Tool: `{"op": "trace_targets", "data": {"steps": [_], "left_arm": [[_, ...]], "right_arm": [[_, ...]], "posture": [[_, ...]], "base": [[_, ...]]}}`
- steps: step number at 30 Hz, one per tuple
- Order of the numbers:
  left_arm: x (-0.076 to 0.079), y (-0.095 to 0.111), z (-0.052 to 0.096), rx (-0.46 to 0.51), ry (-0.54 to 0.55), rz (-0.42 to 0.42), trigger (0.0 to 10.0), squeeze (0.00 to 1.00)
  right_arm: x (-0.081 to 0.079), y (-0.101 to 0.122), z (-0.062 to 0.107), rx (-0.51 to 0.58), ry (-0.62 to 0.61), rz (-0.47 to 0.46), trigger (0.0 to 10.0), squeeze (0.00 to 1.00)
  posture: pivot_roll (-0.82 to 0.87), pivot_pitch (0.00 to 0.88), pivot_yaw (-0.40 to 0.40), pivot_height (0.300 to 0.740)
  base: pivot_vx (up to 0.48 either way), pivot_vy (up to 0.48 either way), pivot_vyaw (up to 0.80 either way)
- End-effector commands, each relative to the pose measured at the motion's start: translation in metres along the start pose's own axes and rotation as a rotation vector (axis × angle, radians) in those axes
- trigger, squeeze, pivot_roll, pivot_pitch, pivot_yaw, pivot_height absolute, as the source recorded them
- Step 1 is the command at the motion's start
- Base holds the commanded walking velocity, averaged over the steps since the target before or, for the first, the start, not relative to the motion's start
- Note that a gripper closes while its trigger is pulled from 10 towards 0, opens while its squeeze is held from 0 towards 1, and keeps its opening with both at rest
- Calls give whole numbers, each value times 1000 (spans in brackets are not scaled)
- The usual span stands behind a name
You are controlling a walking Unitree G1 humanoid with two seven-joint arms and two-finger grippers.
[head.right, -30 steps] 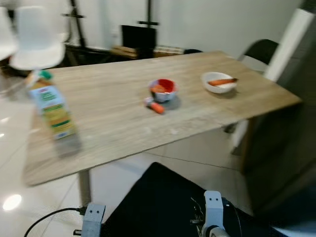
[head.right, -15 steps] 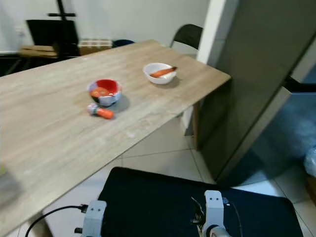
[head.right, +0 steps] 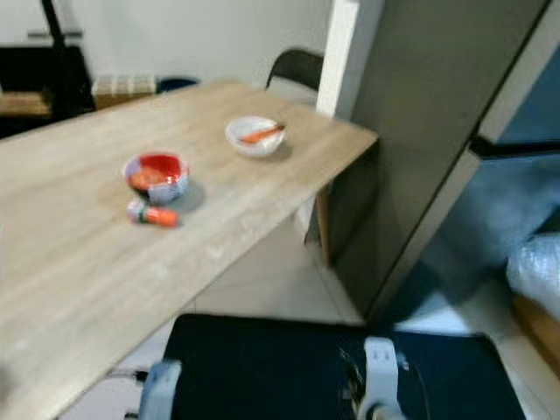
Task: Restocking fridge
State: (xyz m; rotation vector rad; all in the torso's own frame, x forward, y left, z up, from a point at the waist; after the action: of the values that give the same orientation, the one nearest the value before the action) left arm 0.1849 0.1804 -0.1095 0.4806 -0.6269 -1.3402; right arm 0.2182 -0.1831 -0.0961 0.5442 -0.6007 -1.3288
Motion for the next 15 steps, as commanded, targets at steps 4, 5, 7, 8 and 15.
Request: {"op": "trace_targets", "data": {"steps": [4,5,7,8,15], "left_arm": [[10,-2,-2,-13,-26,-25,10000,0],[11,-1,-2,-12,-28,-29,10000,0],[12,-1,-2,-10,-30,-31,10000,0],[13,0,-3,-7,-32,-33,10000,0],[14,2,-4,-6,-34,-38,10000,0]], "right_arm": [[10,-3,2,-4,-39,-22,10000,0],[10,-3,2,-5,-40,-23,10000,0],[10,-4,2,-6,-40,-25,10000,0],[10,-4,2,-7,-41,-28,10000,0],[8,-5,2,-7,-42,-37,10000,0]], "posture": [[-61,6,-34,740],[-61,5,-33,740],[-61,6,-33,740],[-62,6,-32,740],[-64,5,-27,740]], "base": [[0,0,-800],[0,0,-800],[0,0,-800],[0,0,-800],[0,0,-800]]}}
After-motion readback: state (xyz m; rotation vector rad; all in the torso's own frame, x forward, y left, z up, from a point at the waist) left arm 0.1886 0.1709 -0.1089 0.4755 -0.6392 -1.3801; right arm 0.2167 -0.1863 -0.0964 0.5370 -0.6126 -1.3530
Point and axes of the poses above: a point about 5 cm out from each wrist's last joint towards the gripper, its own z axis pointing back from the gripper into the wrist, its own y axis along the axis of the wrist's last joint, x = y × z, the point moved 3 cm from there along -z, pointing out of the wrist towards the gripper, and after that the axes turned 14 degrees about z, right-handed, at the moved point
